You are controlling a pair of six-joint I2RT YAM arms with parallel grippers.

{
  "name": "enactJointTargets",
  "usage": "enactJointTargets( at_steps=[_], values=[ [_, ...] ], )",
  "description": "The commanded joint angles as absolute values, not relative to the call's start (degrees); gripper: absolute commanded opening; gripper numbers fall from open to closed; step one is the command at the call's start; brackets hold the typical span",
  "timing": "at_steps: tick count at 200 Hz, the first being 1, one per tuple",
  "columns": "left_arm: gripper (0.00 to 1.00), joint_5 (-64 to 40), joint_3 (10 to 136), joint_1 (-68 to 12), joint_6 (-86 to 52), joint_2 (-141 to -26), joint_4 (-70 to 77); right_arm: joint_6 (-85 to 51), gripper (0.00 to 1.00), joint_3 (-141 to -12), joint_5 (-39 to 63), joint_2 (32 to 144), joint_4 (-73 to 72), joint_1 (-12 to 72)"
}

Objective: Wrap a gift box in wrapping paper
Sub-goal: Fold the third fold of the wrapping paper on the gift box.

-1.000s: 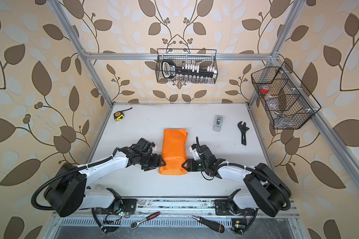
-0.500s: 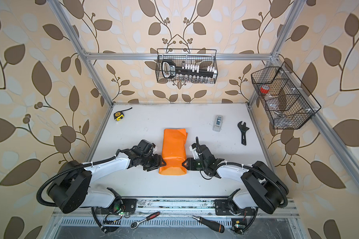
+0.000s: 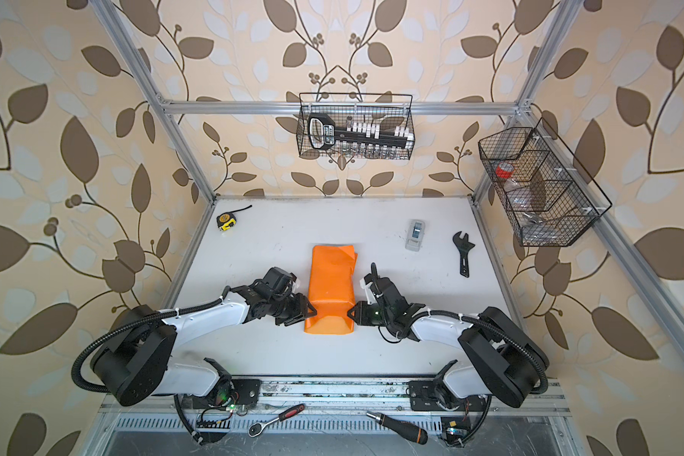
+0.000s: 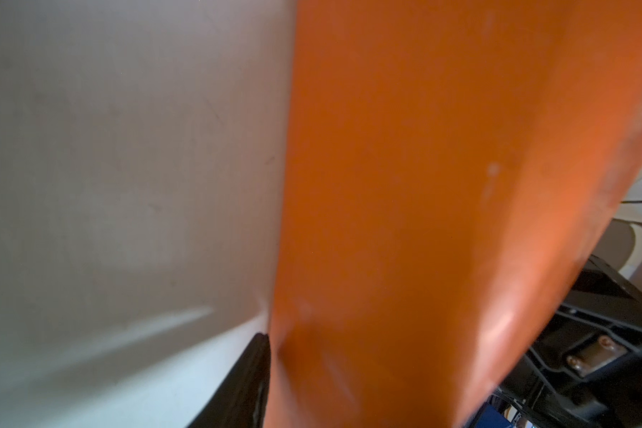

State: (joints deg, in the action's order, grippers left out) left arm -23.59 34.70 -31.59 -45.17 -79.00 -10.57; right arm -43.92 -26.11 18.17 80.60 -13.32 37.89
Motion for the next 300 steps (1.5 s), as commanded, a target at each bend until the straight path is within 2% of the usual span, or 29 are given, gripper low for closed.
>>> enactJointTargets(
  at_steps=[1, 12, 30, 56, 77, 143, 158, 175, 195, 235, 252, 269, 289, 300],
  values=[
    [0.42, -23.4, 34.8, -32.0, -45.4, -77.8, -10.5, -45.3, 0.15, -27.7, 16.5, 81.8, -13.5, 38.2],
    [0.42, -23.4, 34.7, -32.1, -45.2, -77.4, -10.8, -45.3, 0.13, -27.8, 16.3, 81.9, -13.3, 38.2],
    [0.5, -23.4, 34.3, -32.1, -44.8, -76.3, -11.7, -45.2, 0.12, -28.2, 16.0, 82.0, -12.9, 38.2],
    [0.53, -23.4, 33.0, -32.1, -44.5, -74.3, -12.2, -45.1, 0.11, -28.4, 15.8, 82.2, -12.7, 38.2],
    [0.53, -23.5, 31.8, -32.1, -44.5, -73.1, -12.4, -45.2, 0.11, -28.5, 15.8, 82.4, -12.7, 38.2],
    [0.26, -26.6, 31.9, -32.0, -46.0, -74.9, -7.8, -45.2, 0.11, -28.6, 16.2, 81.8, -12.6, 38.2],
    [0.17, -27.1, 31.8, -32.1, -46.7, -75.4, -6.5, -45.5, 0.16, -28.6, 16.4, 81.6, -12.7, 38.3],
    [0.09, -27.1, 31.9, -32.1, -46.9, -75.6, -6.4, -45.7, 0.29, -28.5, 16.4, 81.2, -12.6, 38.5],
    [0.05, -26.8, 31.8, -32.0, -47.3, -75.5, -6.6, -46.0, 0.35, -28.2, 16.3, 80.8, -12.4, 38.9],
    [0.06, -26.7, 32.0, -32.1, -47.4, -75.3, -7.1, -47.4, 0.27, -26.5, 15.8, 79.7, -12.5, 39.3],
    [0.07, -26.7, 31.9, -32.1, -47.5, -75.3, -7.1, -48.3, 0.17, -25.3, 15.3, 78.7, -13.1, 39.4],
    [0.15, -26.8, 31.9, -32.0, -47.5, -75.2, -7.0, -48.5, 0.0, -25.3, 14.6, 78.7, -12.7, 39.5],
    [0.35, -26.9, 31.9, -32.1, -47.6, -75.0, -7.2, -48.4, 0.0, -25.8, 14.7, 79.6, -12.5, 39.5],
    [0.39, -27.0, 31.8, -32.1, -47.6, -74.7, -7.4, -48.5, 0.19, -25.7, 15.1, 79.7, -13.1, 39.5]
  ],
)
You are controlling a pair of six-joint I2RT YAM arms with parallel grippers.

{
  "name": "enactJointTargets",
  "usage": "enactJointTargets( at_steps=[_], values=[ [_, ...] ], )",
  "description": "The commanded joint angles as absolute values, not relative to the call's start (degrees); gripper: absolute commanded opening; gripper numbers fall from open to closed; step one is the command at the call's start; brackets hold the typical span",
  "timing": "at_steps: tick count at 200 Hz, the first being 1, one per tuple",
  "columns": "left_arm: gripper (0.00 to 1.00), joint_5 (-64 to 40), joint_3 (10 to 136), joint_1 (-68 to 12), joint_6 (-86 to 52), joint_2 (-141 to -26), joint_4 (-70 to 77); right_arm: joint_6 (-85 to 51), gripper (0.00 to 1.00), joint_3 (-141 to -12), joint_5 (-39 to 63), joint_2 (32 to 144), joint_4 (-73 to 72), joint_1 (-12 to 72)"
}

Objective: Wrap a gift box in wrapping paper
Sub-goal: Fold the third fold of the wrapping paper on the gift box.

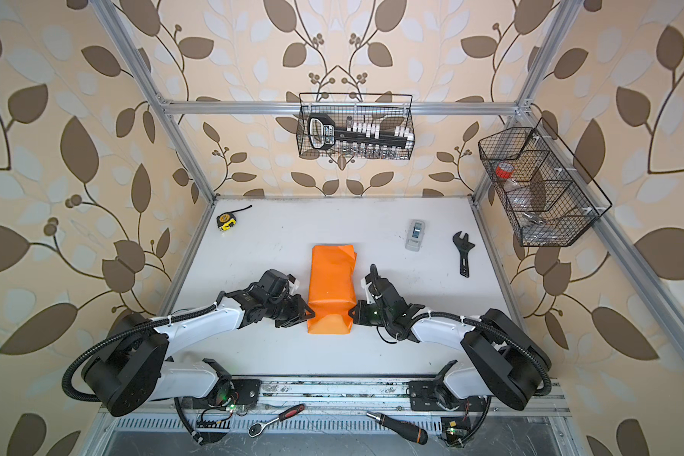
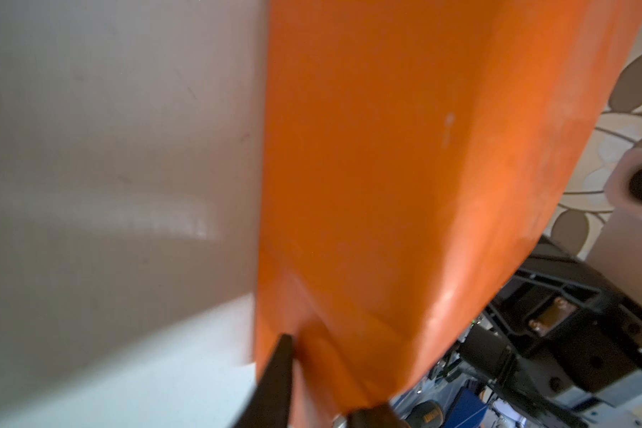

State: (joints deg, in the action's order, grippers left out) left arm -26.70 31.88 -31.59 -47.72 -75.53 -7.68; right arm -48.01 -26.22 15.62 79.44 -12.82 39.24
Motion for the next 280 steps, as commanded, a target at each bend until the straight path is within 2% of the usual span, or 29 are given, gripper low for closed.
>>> enactJointTargets(
  at_steps=[1, 15, 30, 93, 164, 197, 241, 280],
  values=[
    [0.39, -27.0, 31.8, -32.1, -47.6, -74.7, -7.4, -48.6, 0.21, -25.7, 15.1, 79.7, -13.1, 39.5],
    [0.39, -27.0, 31.5, -32.0, -47.7, -74.0, -7.7, -49.1, 0.35, -25.1, 14.9, 79.2, -13.6, 39.6],
    [0.39, -26.8, 30.9, -32.1, -47.6, -73.0, -8.2, -49.4, 0.4, -24.5, 14.5, 78.0, -13.0, 39.9],
    [0.49, -26.3, 27.1, -32.1, -47.5, -71.4, -7.9, -50.5, 0.37, -21.2, 12.7, 75.9, -13.3, 41.0],
    [0.53, -25.0, 27.5, -32.0, -47.0, -77.1, -5.0, -51.1, 0.36, -21.4, 13.1, 82.3, -18.0, 41.0],
    [0.52, -24.9, 28.0, -32.0, -47.5, -79.6, -3.1, -51.4, 0.32, -21.5, 13.4, 84.3, -19.6, 40.9],
    [0.41, -25.3, 28.2, -32.0, -47.4, -80.3, -2.4, -51.6, 0.24, -21.6, 13.7, 83.9, -20.0, 41.0],
    [0.22, -26.8, 28.5, -32.0, -47.5, -81.5, -0.9, -51.6, 0.19, -21.9, 14.0, 83.5, -19.9, 41.1]
  ],
)
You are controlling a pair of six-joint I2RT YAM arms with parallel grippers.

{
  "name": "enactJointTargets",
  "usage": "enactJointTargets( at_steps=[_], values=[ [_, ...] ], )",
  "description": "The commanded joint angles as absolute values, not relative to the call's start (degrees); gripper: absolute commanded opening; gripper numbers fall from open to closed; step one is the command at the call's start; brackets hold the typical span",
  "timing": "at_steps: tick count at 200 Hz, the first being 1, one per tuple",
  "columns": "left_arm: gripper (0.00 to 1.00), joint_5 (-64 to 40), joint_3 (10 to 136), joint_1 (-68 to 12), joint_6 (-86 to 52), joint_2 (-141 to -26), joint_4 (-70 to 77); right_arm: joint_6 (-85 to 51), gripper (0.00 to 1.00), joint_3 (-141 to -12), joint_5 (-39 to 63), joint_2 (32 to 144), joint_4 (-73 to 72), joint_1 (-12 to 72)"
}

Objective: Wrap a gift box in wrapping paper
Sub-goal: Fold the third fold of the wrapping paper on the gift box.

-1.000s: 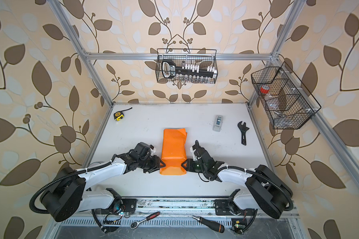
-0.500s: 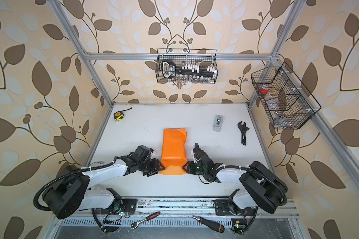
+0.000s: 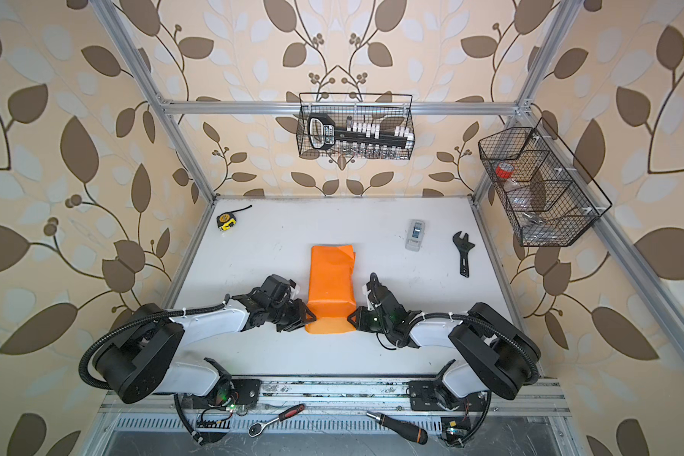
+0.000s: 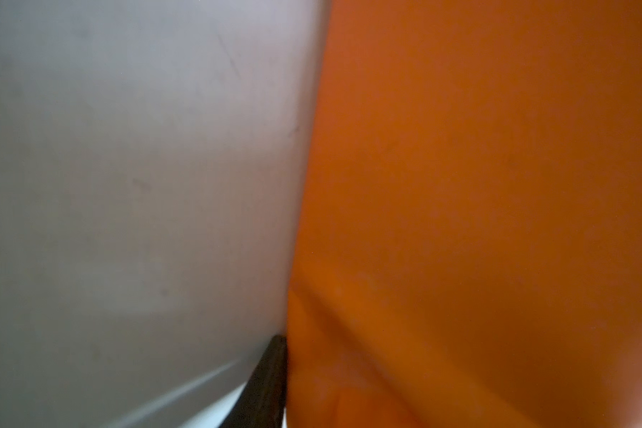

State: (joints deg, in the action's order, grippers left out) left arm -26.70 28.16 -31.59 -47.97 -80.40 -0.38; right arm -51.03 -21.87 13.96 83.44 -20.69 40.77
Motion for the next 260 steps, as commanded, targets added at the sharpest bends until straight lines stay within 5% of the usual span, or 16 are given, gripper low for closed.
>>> enactJointTargets(
  at_steps=[1, 51, 113, 194, 217, 260],
  values=[
    [0.22, -26.8, 28.6, -32.0, -47.5, -81.5, -0.9, -51.6, 0.19, -21.9, 14.0, 83.5, -19.9, 41.0],
    [0.2, -27.2, 29.7, -32.0, -47.5, -80.7, -2.0, -51.7, 0.21, -22.8, 14.5, 82.2, -18.6, 41.0],
    [0.4, -27.9, 30.5, -32.0, -46.3, -77.0, -6.9, -49.7, 0.32, -22.0, 14.1, 76.2, -13.1, 41.1],
    [0.54, -20.6, 43.9, -32.3, -32.9, -62.8, -40.8, -45.8, 0.34, -19.7, 11.7, 61.7, 0.2, 40.3],
    [0.67, -15.5, 53.2, -35.9, -25.7, -65.5, -45.8, -43.7, 0.38, -18.8, 12.3, 60.2, 2.6, 37.6],
    [0.73, -0.8, 72.5, -48.9, -8.4, -81.8, -51.4, -40.9, 0.5, -18.7, 14.4, 62.3, 2.7, 34.3]
  ],
)
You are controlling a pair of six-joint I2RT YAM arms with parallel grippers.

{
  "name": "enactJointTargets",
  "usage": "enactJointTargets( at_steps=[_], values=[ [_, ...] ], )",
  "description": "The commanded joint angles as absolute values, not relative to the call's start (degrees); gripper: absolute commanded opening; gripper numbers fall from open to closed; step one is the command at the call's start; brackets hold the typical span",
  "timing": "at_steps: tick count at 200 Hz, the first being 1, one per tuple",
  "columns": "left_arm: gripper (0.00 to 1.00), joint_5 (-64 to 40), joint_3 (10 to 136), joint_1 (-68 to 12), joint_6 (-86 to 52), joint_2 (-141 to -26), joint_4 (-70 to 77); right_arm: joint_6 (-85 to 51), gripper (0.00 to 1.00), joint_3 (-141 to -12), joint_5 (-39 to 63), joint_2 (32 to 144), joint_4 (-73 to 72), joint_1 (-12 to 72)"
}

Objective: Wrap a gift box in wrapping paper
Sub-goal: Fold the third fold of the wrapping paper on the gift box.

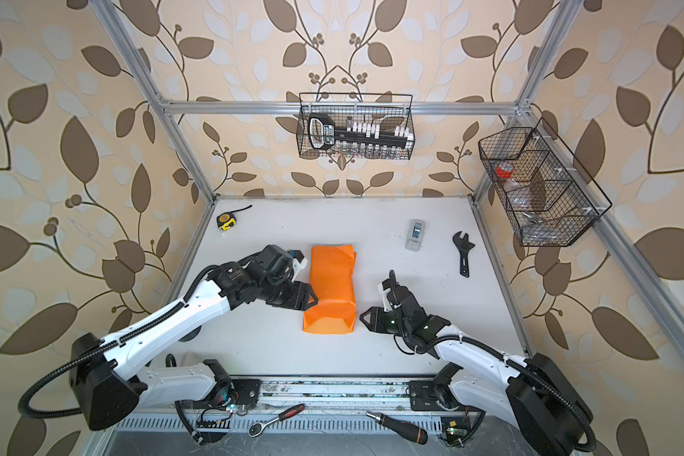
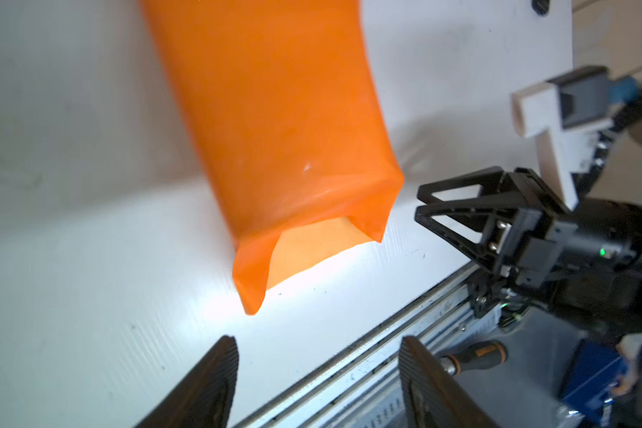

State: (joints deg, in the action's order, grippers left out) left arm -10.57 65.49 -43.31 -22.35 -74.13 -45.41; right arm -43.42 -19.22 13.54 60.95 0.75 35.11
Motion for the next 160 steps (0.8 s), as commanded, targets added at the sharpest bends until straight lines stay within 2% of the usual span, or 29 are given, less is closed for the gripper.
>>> enactJointTargets(
  at_steps=[1, 39, 63, 125, 160],
  values=[
    [0.73, -0.7, 72.7, -49.0, -8.0, -82.0, -51.4, -40.9, 0.5, -18.7, 14.6, 62.3, 2.7, 34.2],
    [0.75, 5.0, 78.6, -56.4, 1.8, -95.9, -50.7, -41.3, 0.44, -18.8, 16.7, 66.0, -1.0, 33.0],
    [0.76, 14.1, 79.0, -59.5, 3.4, -100.6, -48.9, -41.9, 0.41, -18.7, 17.7, 67.8, -3.1, 33.0],
    [0.78, 17.2, 79.6, -59.8, 5.5, -96.9, -45.3, -42.4, 0.41, -18.1, 18.2, 68.6, -4.5, 33.1],
    [0.8, 17.0, 80.7, -59.7, 7.9, -99.2, -46.5, -42.7, 0.41, -17.9, 18.1, 68.4, -5.1, 33.0]
  ],
)
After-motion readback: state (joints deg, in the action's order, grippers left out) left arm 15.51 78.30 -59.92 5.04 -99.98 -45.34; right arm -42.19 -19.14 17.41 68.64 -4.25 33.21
